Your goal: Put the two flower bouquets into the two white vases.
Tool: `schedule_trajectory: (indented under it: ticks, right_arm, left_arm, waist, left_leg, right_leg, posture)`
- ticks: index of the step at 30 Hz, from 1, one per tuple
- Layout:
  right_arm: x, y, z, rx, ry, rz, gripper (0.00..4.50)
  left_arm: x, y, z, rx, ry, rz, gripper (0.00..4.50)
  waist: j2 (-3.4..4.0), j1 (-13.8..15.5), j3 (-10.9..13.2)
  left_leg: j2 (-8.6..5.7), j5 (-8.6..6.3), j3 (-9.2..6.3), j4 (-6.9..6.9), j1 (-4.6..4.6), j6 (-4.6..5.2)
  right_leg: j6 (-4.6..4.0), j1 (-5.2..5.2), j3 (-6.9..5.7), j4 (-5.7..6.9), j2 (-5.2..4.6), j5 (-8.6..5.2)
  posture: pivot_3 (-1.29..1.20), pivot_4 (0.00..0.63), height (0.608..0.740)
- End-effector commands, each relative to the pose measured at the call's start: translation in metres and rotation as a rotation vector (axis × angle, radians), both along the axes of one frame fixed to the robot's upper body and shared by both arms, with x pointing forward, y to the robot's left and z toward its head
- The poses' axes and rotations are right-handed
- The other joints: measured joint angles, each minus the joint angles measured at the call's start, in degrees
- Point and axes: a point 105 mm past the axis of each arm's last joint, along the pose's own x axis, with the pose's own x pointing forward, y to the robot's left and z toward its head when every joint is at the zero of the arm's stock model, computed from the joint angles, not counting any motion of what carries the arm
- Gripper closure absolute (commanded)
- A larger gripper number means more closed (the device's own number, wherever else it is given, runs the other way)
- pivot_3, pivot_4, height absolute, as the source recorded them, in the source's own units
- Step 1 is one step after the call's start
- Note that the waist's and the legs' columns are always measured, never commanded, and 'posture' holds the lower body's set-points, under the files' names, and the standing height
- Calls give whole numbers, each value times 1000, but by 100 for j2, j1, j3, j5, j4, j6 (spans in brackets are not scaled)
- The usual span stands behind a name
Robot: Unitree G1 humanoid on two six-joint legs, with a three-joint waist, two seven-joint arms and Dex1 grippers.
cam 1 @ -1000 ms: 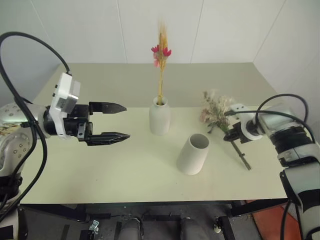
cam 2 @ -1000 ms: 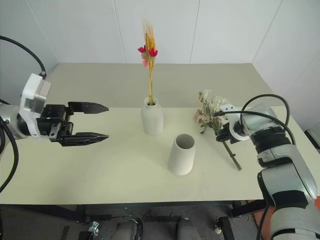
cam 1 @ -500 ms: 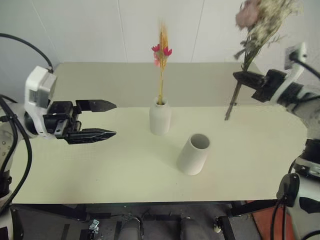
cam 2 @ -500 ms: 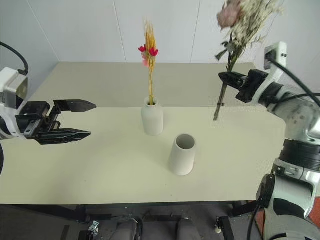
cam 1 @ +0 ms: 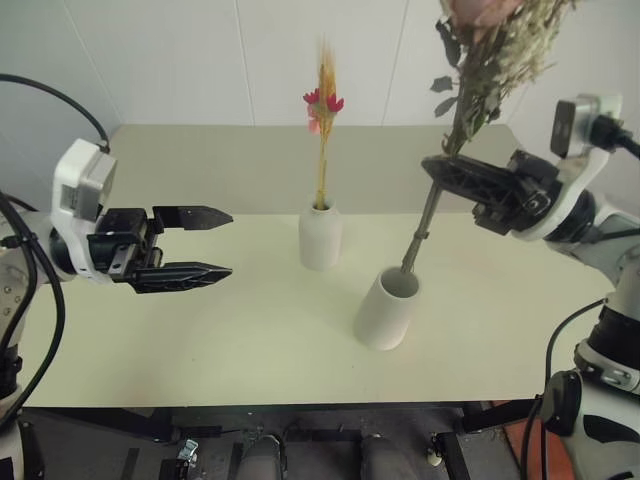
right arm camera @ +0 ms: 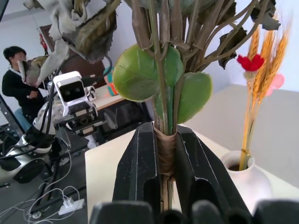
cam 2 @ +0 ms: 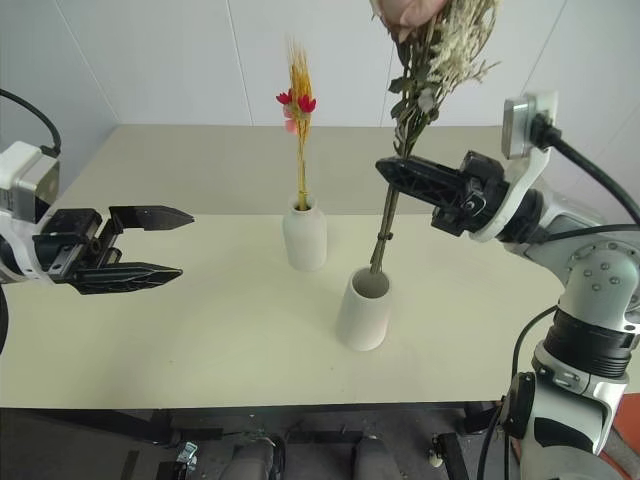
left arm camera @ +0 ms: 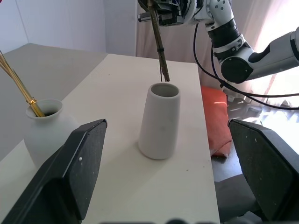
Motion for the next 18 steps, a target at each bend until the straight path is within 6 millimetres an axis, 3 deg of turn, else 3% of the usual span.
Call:
schedule_trajectory:
  ticks: [1,11,18]
  right_arm:
    - [-10,6,0,-27,-85,25,4269]
    - [-9,11,-35,-78,-53,36,4269]
    - [-21,5,-58,-122,-24,78,1915]
  left_arm:
    - [-6,1,10,10,-41,-7,0]
    - [-6,-1,11,25,-46,-14,0]
    - [-3,-1,11,36,-48,-14,0]
  waist:
    - [0,1,0]
    - [0,7,0]
    - [0,20,0]
  left_leg:
    - [0,0,0,0,0,0]
    - [0,0,0,1,0,0]
    - [1,0,-1,2,0,0]
  right_leg:
    - [0,-1,0,1,0,0]
    - [0,1,0,0,1,0]
    - [0,2,-1,-1,2,0]
  posture:
    - [0,150,740]
    - [0,150,740]
    - [0,150,740]
